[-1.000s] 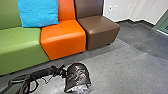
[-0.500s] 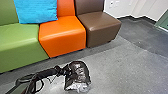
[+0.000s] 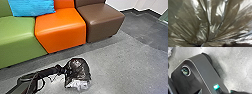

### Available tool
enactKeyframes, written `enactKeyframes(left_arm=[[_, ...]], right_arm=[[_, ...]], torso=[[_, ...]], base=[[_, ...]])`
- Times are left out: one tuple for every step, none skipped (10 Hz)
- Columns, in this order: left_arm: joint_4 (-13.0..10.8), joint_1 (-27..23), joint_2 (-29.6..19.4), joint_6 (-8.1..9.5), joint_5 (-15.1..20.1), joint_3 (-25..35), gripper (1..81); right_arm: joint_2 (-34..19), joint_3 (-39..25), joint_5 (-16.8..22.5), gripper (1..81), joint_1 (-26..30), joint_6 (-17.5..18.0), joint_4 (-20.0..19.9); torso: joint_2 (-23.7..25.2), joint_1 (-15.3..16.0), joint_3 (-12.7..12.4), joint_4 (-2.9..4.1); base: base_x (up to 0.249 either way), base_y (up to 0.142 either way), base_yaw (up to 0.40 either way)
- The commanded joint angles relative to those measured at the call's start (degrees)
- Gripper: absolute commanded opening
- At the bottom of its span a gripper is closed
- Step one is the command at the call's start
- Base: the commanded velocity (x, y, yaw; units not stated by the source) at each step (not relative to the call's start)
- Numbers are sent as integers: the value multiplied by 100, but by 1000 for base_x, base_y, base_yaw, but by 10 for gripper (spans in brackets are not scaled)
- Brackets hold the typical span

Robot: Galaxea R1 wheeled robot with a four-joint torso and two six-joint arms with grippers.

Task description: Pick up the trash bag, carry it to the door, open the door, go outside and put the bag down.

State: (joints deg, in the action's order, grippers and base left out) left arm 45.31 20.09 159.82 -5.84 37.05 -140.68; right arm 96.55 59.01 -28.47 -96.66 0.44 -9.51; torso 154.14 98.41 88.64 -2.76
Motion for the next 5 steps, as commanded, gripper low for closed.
enactKeyframes(left_arm=[[118, -642, -11, -5, 382, 23, 811], [127, -642, -11, 4, 365, 23, 811], [145, -642, -20, -5, 356, 23, 811], [145, -642, -28, -5, 277, 23, 811], [145, -633, -28, -5, 233, 23, 811]], right_arm=[[-309, -75, 447, 811, 37, 0, 116], [-300, -84, 447, 811, 45, -9, 116], [-282, -75, 447, 811, 54, 0, 116], [-282, -75, 447, 811, 54, 0, 116], [-291, -84, 447, 811, 54, 0, 116]], torso=[[56, 129, 0, 0], [56, 129, 5, 0], [35, 53, 5, 0], [40, 68, 5, 0], [40, 68, 7, 0]], base=[[0, 0, 0], [0, 0, 0], [0, 0, 0], [0, 0, 0], [0, 0, 0]])
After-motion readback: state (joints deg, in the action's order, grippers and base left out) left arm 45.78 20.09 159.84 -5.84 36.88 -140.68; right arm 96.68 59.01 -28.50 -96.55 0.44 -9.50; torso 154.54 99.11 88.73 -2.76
